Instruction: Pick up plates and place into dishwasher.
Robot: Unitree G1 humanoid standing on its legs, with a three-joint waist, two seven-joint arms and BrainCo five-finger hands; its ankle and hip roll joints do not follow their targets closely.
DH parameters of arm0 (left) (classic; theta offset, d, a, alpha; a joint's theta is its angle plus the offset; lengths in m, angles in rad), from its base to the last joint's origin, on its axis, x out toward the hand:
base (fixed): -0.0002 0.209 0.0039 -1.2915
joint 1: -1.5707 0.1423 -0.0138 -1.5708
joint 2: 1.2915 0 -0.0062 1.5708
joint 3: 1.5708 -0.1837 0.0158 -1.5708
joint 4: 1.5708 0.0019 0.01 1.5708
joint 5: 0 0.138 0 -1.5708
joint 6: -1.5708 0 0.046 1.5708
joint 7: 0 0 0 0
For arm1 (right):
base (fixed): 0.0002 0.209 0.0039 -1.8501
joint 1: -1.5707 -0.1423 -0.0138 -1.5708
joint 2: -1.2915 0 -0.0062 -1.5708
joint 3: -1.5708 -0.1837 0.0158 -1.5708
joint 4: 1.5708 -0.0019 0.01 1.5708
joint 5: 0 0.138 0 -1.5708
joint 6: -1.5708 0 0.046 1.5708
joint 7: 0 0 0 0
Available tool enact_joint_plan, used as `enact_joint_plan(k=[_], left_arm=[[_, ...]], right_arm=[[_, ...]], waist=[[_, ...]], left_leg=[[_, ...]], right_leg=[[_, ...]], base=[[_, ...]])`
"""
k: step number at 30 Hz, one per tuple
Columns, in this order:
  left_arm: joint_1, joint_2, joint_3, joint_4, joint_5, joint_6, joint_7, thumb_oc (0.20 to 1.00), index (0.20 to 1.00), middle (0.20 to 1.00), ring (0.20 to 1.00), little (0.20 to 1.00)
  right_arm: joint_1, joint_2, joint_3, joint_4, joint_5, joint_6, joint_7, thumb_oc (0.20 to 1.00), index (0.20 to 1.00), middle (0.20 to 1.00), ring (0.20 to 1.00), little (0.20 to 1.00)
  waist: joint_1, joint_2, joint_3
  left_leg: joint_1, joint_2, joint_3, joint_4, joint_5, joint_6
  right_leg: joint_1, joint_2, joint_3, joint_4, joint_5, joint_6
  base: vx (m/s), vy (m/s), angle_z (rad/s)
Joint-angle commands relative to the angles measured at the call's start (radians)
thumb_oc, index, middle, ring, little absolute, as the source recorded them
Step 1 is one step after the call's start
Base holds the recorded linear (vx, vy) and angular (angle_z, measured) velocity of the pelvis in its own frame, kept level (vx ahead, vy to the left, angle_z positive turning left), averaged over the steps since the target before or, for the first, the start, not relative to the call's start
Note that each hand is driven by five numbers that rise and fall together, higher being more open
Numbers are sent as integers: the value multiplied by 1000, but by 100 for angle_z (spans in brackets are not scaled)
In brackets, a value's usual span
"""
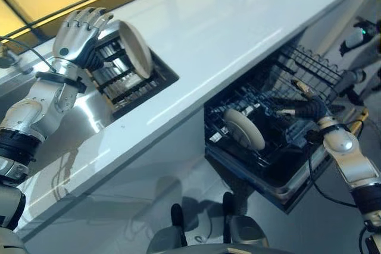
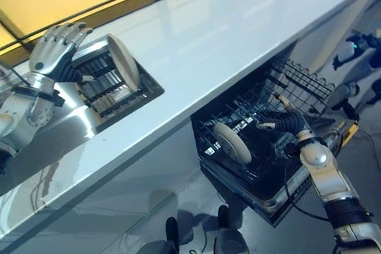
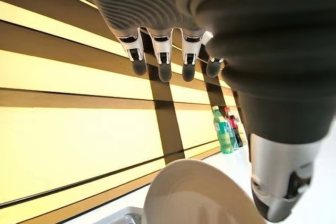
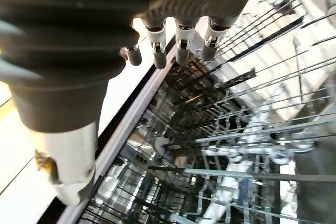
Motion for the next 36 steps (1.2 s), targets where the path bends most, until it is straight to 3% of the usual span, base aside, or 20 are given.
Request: enact_joint_plan(k=[1,11,18,27,36], left_arm=[[-148,94,24,52,12,38,78,1000,1000,1000,1000,1000],[-254,136,-37,175,-19,97,175,1000,1000,1000,1000,1000],[-307,144,-111,171,13,133,95,1000,1000,1000,1000,1000],[-393,150,-197,208,40,110,47,1000,1000,1000,1000,1000],[-529,139,-314,252,88,44,-15,1000,1000,1000,1000,1000]], right_arm=[[-17,-67,-59,-101,3,-97,8,1000,1000,1000,1000,1000],[-58,-132,-44,-156,43,-105,33,1000,1000,1000,1000,1000],[-120,-164,-11,-149,63,-77,40,1000,1000,1000,1000,1000],[-162,-191,6,-123,93,-57,34,1000,1000,1000,1000,1000],[-202,-225,27,-101,126,-57,39,1000,1000,1000,1000,1000]], waist=[[-24,-24,38],[-45,-41,89],[-40,-43,103],[-43,-49,121],[-52,-52,133]], left_leg=[[-13,-34,40,9,-116,10],[-54,-35,61,9,-103,8],[-73,-40,56,9,-99,6],[-98,-42,57,9,-95,6],[-124,-42,64,9,-90,5]], right_leg=[[7,-38,49,14,-110,104],[-50,-33,67,23,-91,107],[-68,-37,59,28,-89,107],[-97,-36,57,34,-85,106],[-127,-35,55,32,-75,107]], base=[[0,70,-14],[-32,56,-14],[-6,7,-1],[-20,16,0],[-16,11,0]])
